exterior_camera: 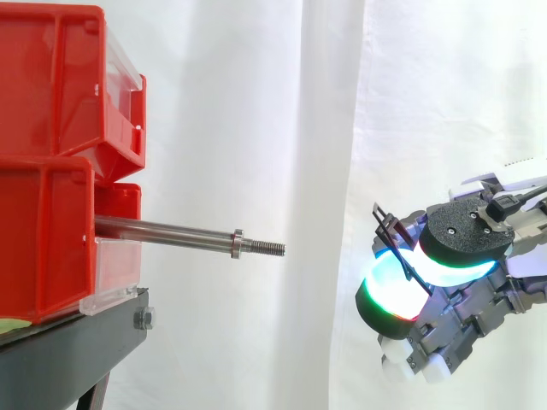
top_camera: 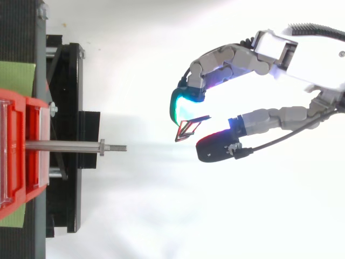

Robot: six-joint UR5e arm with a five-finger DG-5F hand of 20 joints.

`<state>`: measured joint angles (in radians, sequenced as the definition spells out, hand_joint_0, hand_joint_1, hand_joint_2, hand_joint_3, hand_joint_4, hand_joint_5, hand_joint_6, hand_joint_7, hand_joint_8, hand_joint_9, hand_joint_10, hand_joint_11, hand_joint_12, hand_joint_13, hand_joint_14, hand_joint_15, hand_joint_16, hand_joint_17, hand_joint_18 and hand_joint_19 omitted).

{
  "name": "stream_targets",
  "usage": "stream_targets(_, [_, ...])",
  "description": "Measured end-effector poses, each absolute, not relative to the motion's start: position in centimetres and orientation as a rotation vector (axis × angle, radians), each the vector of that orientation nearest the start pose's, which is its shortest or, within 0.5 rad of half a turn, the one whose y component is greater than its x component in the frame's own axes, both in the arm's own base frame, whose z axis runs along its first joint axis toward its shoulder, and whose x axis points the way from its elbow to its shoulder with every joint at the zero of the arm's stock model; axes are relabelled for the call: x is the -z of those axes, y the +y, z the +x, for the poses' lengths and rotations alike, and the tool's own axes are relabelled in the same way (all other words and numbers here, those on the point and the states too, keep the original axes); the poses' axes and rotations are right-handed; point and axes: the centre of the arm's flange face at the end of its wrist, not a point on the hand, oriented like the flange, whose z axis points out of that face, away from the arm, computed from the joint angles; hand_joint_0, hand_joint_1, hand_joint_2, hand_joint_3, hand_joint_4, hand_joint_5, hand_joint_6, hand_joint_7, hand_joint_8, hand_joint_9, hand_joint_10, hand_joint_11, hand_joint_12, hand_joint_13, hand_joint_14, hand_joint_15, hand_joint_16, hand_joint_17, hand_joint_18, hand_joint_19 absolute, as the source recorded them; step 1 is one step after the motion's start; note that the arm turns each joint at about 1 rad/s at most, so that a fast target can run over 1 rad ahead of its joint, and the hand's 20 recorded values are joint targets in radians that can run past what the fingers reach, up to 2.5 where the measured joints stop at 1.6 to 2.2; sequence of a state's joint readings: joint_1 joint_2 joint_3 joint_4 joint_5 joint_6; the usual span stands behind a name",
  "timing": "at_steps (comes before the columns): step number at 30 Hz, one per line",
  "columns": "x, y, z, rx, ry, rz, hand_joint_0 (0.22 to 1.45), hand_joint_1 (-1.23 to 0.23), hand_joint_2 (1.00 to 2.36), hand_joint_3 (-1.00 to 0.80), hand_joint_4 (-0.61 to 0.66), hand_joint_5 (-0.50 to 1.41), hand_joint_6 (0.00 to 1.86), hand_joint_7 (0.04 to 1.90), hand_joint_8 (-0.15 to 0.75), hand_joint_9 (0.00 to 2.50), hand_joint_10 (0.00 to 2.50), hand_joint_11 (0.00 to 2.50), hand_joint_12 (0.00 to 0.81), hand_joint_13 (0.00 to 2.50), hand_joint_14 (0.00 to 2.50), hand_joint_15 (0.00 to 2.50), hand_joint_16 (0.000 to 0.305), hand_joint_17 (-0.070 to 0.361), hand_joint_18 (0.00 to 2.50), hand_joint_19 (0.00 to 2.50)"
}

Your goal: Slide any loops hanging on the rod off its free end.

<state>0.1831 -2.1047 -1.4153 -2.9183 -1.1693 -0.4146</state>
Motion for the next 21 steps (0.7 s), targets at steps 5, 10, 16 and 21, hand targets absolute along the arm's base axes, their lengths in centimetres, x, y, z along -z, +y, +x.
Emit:
stream_targets(5, [-27.12, -4.81, 67.62, -0.645, 1.391, 1.08, 0.59, -0.64, 1.01, -0.4, 0.1, -0.21, 0.83, 0.96, 0.247, 0.69, 0.01, 0.39, 0.263, 0.7, 0.0, 0.1, 0.035, 0.078, 0.65, 0.32])
stream_targets(10, [-27.13, -4.78, 67.61, -0.644, 1.391, 1.081, 0.59, -0.57, 1.01, -0.41, 0.1, -0.18, 0.79, 1.01, 0.249, 0.7, 0.01, 0.39, 0.265, 0.69, 0.0, 0.11, 0.035, 0.078, 0.65, 0.34])
stream_targets(16, [-27.15, -4.73, 67.62, -0.645, 1.391, 1.081, 0.6, -0.55, 1.01, -0.36, 0.11, -0.17, 0.76, 1.06, 0.252, 0.71, 0.01, 0.4, 0.265, 0.7, 0.0, 0.11, 0.035, 0.079, 0.65, 0.35])
stream_targets(21, [-27.13, -4.74, 67.59, -0.643, 1.394, 1.082, 0.59, -0.69, 1.02, -0.33, 0.11, -0.17, 0.76, 1.08, 0.254, 0.71, 0.01, 0.4, 0.267, 0.7, 0.0, 0.11, 0.035, 0.08, 0.65, 0.34])
